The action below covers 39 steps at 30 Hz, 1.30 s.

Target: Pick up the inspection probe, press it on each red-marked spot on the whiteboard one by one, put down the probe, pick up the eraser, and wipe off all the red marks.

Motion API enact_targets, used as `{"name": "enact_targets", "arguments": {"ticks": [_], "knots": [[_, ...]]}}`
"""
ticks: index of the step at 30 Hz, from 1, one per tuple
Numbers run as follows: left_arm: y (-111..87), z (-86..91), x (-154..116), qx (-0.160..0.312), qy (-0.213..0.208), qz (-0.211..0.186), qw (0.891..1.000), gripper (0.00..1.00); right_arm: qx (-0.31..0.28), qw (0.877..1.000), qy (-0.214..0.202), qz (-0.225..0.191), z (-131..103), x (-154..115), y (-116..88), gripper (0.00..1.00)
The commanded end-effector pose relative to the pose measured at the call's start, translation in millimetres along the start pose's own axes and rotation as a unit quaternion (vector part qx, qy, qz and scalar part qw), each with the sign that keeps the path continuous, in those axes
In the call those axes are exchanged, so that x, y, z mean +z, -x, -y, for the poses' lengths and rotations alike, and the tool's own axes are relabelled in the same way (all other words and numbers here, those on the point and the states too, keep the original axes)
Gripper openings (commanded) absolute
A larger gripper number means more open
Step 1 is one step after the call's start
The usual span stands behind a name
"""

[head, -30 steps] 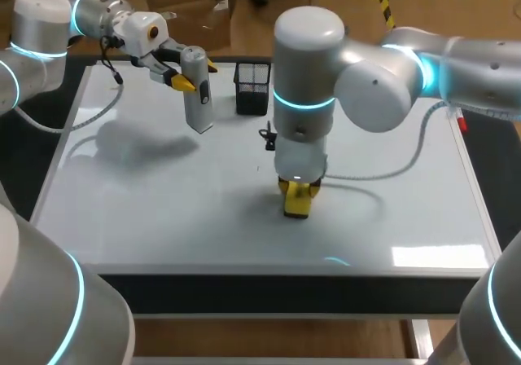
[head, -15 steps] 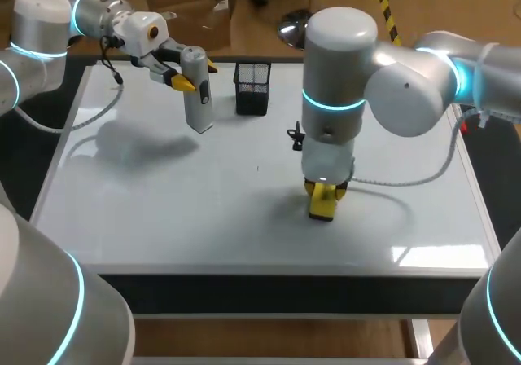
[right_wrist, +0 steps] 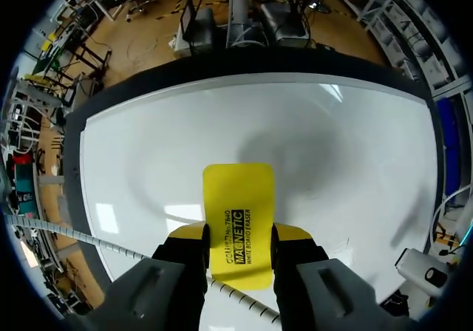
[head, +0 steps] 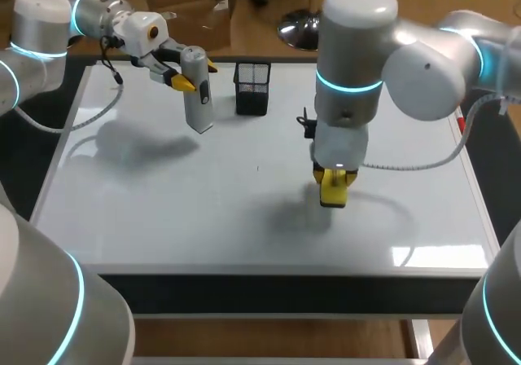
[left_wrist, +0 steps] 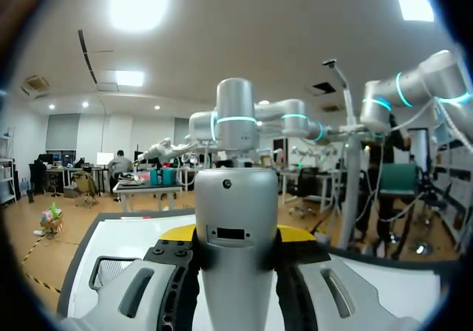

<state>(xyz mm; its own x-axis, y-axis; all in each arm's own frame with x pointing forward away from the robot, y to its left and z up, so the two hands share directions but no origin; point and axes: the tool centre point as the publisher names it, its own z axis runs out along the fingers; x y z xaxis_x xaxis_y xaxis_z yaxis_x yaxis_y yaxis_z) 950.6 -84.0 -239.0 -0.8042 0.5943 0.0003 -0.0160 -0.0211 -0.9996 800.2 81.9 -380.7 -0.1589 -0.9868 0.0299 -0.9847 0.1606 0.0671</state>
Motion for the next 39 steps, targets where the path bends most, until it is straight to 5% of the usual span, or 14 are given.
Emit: {"name": "enact_targets", "arguments": {"ticks": [1, 20, 30, 39], "knots": [[1.0, 1.3, -1, -0.001, 0.001, -0.002, 1.000, 0.00, 0.011, 1.000, 0.001, 0.002, 5, -7, -1, 0.00], [1.0, 1.3, -1, -0.001, 0.001, -0.002, 1.000, 0.00, 0.006, 1.000, 0.009, 0.002, 6, -3, 1, 0.00], [1.0, 1.3, -1, -0.001, 0.001, -0.002, 1.000, 0.00, -0.017, 1.000, 0.009, -0.012, 56, 0, 10, 0.00], [1.0, 1.3, -1, -0.001, 0.001, -0.002, 1.000, 0.00, -0.022, 1.000, 0.006, 0.017, 110, -1, 17, 0.00]]}}
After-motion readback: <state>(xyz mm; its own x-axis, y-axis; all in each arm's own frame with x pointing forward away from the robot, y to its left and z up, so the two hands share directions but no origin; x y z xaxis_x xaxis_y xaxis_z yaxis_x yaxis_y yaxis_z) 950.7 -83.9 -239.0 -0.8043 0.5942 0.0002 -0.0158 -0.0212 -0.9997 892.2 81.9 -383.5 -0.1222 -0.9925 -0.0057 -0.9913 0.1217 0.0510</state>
